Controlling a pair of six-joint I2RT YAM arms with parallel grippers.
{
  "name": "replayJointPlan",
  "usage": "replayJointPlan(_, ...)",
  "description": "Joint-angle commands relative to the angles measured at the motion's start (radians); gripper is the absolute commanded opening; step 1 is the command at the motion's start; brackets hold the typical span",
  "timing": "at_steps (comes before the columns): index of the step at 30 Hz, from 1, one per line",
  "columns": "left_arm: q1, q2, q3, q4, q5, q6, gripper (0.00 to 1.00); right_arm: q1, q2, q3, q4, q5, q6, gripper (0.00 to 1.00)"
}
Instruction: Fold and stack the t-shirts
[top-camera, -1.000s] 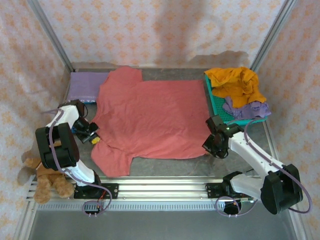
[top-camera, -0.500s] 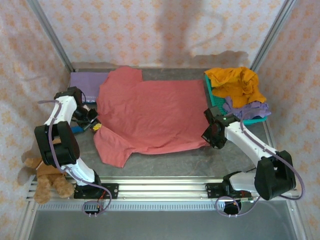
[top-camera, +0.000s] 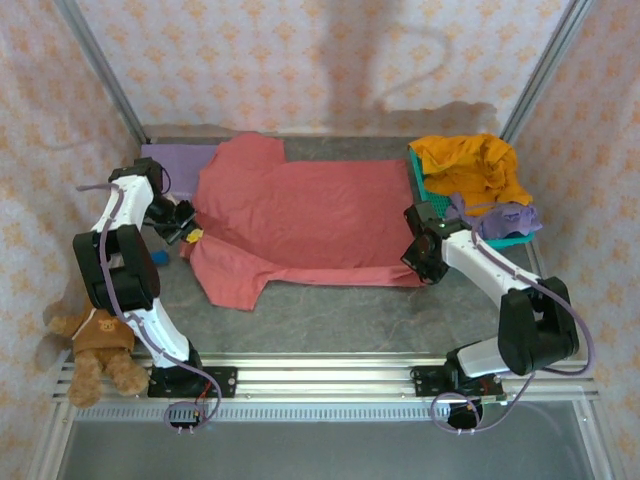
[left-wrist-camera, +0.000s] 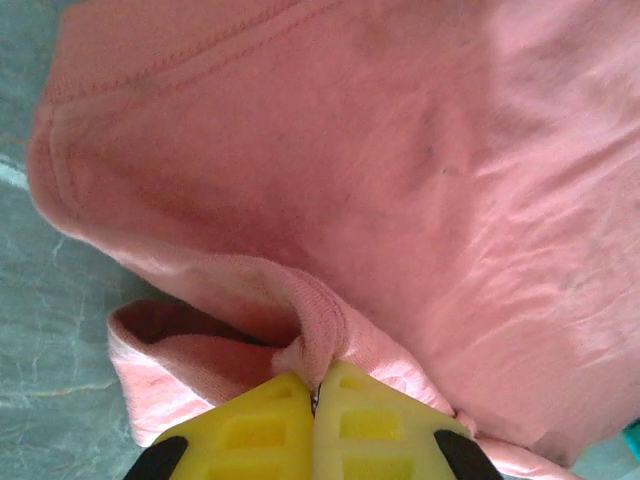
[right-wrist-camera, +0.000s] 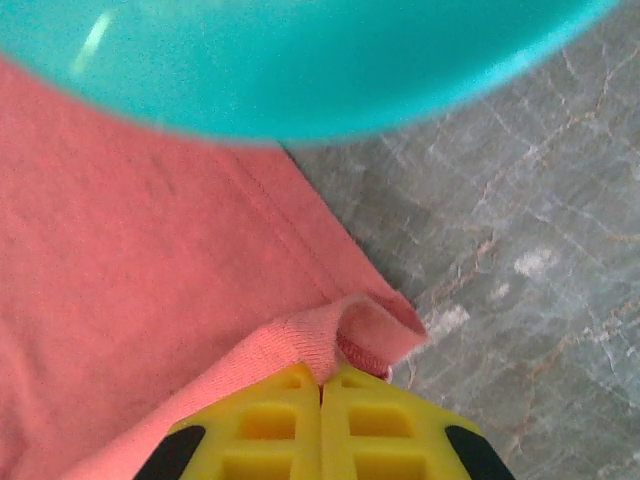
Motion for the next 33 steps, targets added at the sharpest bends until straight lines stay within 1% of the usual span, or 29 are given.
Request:
replayJointPlan(1, 0.002, 0.021, 0.06, -0.027, -0.005, -0.004, 0.0, -0.021, 0.031, 0.044, 0.034, 0.068, -0.019, 0.0)
replayJointPlan(8, 0.011, 0.13, 0.142, -0.047, -0.023, 0.011, 0.0, -0.023, 0.126, 0.111, 0.048, 0.089, -0.063, 0.0)
replayJointPlan(12, 0.013, 0.168, 0.173, -0.045, -0.015, 0.017, 0.0, -0.023, 0.154, 0.137, 0.046, 0.097, -0.079, 0.0)
replayJointPlan(14, 0.013, 0.196, 0.211, -0.065, -0.012, 0.029, 0.0, -0.023, 0.165, 0.152, 0.037, 0.091, -0.092, 0.04)
replayJointPlan(15, 0.014, 0.207, 0.227, -0.067, -0.006, 0.03, 0.0, -0.023, 0.167, 0.163, 0.028, 0.087, -0.098, 0.08)
replayJointPlan(16, 0.016, 0.217, 0.238, -0.064, 0.011, 0.028, 0.06, -0.023, 0.166, 0.171, 0.018, 0.079, -0.105, 0.12)
replayJointPlan(17, 0.018, 0.226, 0.252, -0.07, 0.023, 0.027, 0.18, -0.022, 0.159, 0.178, 0.007, 0.073, -0.111, 0.17)
replayJointPlan(18, 0.02, 0.231, 0.27, -0.082, 0.025, 0.029, 0.27, -0.022, 0.144, 0.181, 0.0, 0.068, -0.114, 0.22)
replayJointPlan(20, 0.021, 0.214, 0.282, -0.08, 0.009, 0.031, 0.33, -0.021, 0.113, 0.183, -0.016, 0.063, -0.119, 0.28)
replayJointPlan(21, 0.023, 0.201, 0.283, -0.081, -0.004, 0.034, 0.38, -0.017, 0.097, 0.184, -0.03, 0.061, -0.121, 0.31)
replayJointPlan(23, 0.028, 0.179, 0.284, -0.102, -0.038, 0.053, 0.42, -0.004, 0.069, 0.193, -0.063, 0.052, -0.124, 0.34)
replayJointPlan(25, 0.03, 0.153, 0.258, -0.114, -0.067, 0.075, 0.44, 0.031, 0.042, 0.199, -0.094, 0.051, -0.117, 0.35)
replayJointPlan(29, 0.028, 0.101, 0.145, -0.085, -0.064, 0.092, 0.44, 0.099, 0.035, 0.195, -0.113, 0.006, -0.086, 0.35)
replayJointPlan(30, 0.027, 0.062, 0.111, -0.071, -0.06, 0.091, 0.44, 0.111, 0.037, 0.188, -0.1, -0.01, -0.076, 0.35)
replayJointPlan(33, 0.007, 0.018, 0.021, -0.037, -0.04, 0.091, 0.46, 0.134, 0.054, 0.175, -0.058, -0.048, -0.054, 0.36)
